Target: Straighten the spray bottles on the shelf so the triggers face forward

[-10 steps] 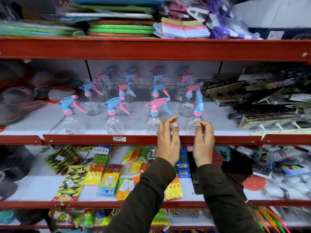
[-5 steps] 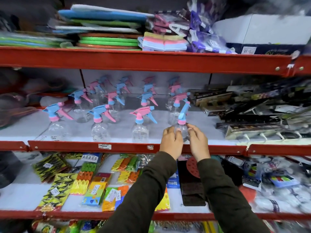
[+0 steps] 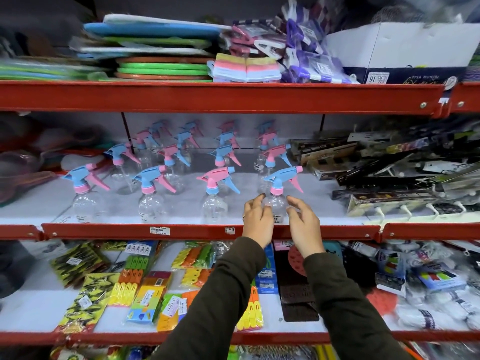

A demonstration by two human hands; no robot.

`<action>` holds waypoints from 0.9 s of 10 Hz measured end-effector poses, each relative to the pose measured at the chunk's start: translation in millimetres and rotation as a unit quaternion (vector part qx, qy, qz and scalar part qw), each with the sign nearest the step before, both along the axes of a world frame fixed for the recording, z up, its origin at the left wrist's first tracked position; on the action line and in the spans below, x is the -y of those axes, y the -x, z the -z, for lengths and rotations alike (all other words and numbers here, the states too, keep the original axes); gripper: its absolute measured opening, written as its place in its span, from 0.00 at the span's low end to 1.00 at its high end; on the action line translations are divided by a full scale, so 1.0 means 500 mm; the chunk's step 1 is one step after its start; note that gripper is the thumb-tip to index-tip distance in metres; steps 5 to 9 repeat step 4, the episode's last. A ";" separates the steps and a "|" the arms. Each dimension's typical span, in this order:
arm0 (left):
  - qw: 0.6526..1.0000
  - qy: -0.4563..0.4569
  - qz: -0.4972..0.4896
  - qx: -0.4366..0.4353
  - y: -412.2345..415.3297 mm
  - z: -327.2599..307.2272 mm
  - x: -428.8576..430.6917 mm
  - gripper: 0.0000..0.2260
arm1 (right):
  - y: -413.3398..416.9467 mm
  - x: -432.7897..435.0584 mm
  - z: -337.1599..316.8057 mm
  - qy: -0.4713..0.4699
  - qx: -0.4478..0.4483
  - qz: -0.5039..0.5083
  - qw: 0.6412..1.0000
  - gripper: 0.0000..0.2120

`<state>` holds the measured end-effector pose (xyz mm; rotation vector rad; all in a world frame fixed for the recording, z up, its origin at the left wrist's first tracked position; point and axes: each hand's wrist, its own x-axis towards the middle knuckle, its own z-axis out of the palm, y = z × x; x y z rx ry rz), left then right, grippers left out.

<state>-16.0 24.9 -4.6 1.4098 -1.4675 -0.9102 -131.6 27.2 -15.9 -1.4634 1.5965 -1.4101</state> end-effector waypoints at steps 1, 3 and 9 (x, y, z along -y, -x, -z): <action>1.000 0.003 0.015 0.009 0.002 0.003 0.002 0.22 | 0.000 -0.002 0.005 0.003 -0.001 0.000 1.000 0.18; 1.000 0.013 0.012 0.006 -0.001 0.002 0.000 0.22 | 0.006 -0.002 0.010 0.009 0.003 0.003 1.000 0.18; 0.998 0.052 -0.028 -0.001 -0.001 0.008 -0.009 0.22 | 0.008 -0.012 0.014 0.033 0.051 0.050 0.997 0.17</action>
